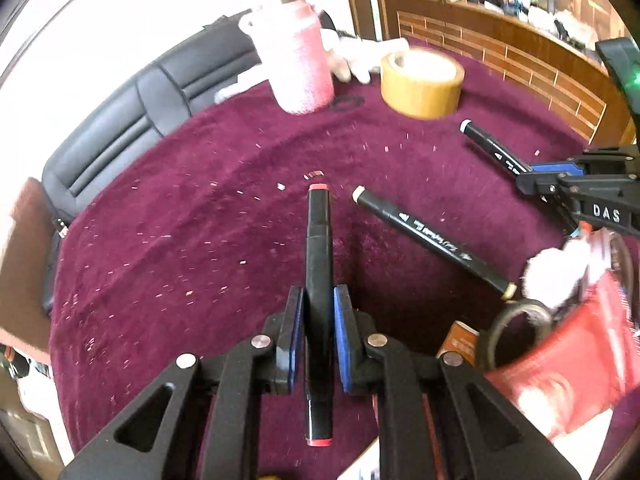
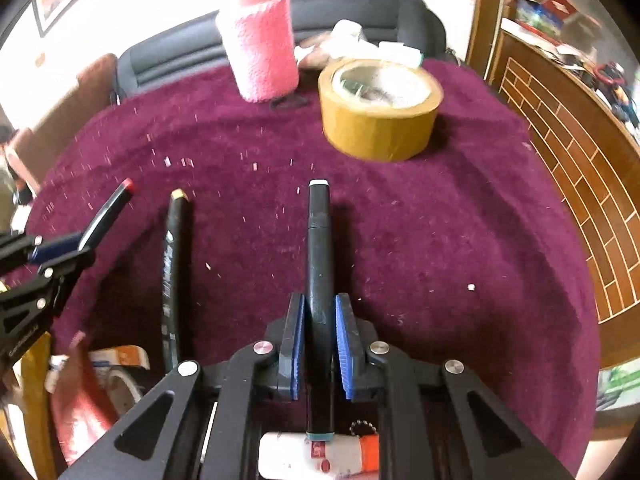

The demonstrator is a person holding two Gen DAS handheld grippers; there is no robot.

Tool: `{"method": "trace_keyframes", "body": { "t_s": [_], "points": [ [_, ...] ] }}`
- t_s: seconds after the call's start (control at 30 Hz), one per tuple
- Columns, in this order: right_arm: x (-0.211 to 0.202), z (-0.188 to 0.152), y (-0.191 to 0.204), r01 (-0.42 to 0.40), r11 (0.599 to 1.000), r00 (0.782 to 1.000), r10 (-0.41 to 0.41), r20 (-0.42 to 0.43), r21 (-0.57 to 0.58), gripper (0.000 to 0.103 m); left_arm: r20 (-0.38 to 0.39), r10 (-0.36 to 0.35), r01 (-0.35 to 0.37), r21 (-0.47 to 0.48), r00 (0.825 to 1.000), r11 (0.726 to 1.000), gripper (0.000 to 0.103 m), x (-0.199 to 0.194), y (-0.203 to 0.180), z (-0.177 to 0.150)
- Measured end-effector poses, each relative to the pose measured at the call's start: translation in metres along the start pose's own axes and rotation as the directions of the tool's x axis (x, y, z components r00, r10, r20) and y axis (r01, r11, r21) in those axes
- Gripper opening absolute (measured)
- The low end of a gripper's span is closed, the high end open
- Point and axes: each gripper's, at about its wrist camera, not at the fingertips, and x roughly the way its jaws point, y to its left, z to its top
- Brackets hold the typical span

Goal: Organize objects
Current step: 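Carry both black markers to the tray and open both grippers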

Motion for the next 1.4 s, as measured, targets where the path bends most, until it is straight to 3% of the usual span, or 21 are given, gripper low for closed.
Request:
{"method": "trace_keyframes", "body": {
  "t_s": [0.17, 0.37, 0.53, 0.7, 0.9, 1.0, 1.27, 1.4],
  "points": [
    [-0.043, 0.001, 0.0, -0.016, 0.999, 0.997, 0.014, 0.079, 0.029, 0.016, 0.098, -0.011, 0.019, -0.08, 0.995, 0.997, 0.014, -0.054, 0.011, -0.005],
    [-0.098, -0.008, 0.006, -0.09, 0.994, 0.986, 0.081, 0.146, 0.054, 0.016, 0.22, -0.038, 0.071, -0.145, 0.975, 0.987, 0.014, -0.134, 0.019, -0.029],
    [-0.139, -0.028, 0.035, -0.183, 0.983, 0.971, 0.175, 0.165, 0.033, 0.016, 0.258, -0.037, 0.091, -0.2, 0.965, 0.975, 0.014, -0.183, 0.032, -0.065],
    [-0.164, -0.054, 0.087, -0.311, 0.95, 0.941, 0.308, 0.143, 0.005, 0.016, 0.243, 0.029, 0.04, -0.275, 0.97, 0.961, 0.014, -0.213, 0.057, -0.119],
    [-0.157, -0.085, 0.166, -0.415, 0.909, 0.906, 0.417, 0.073, -0.037, 0.017, 0.189, 0.092, -0.012, -0.387, 0.978, 0.922, 0.014, -0.215, 0.1, -0.186],
    [-0.143, -0.098, 0.204, -0.457, 0.888, 0.889, 0.458, 0.021, -0.044, 0.017, 0.162, 0.087, -0.008, -0.44, 0.983, 0.898, 0.014, -0.204, 0.118, -0.208],
    [-0.102, -0.128, 0.284, -0.517, 0.854, 0.853, 0.509, -0.114, -0.06, 0.017, 0.062, 0.085, -0.041, -0.518, 0.994, 0.854, 0.014, -0.153, 0.155, -0.237],
    [-0.081, -0.134, 0.306, -0.525, 0.85, 0.843, 0.512, -0.165, -0.047, 0.017, 0.029, 0.061, -0.035, -0.541, 0.998, 0.84, 0.014, -0.13, 0.164, -0.244]
  ]
}}
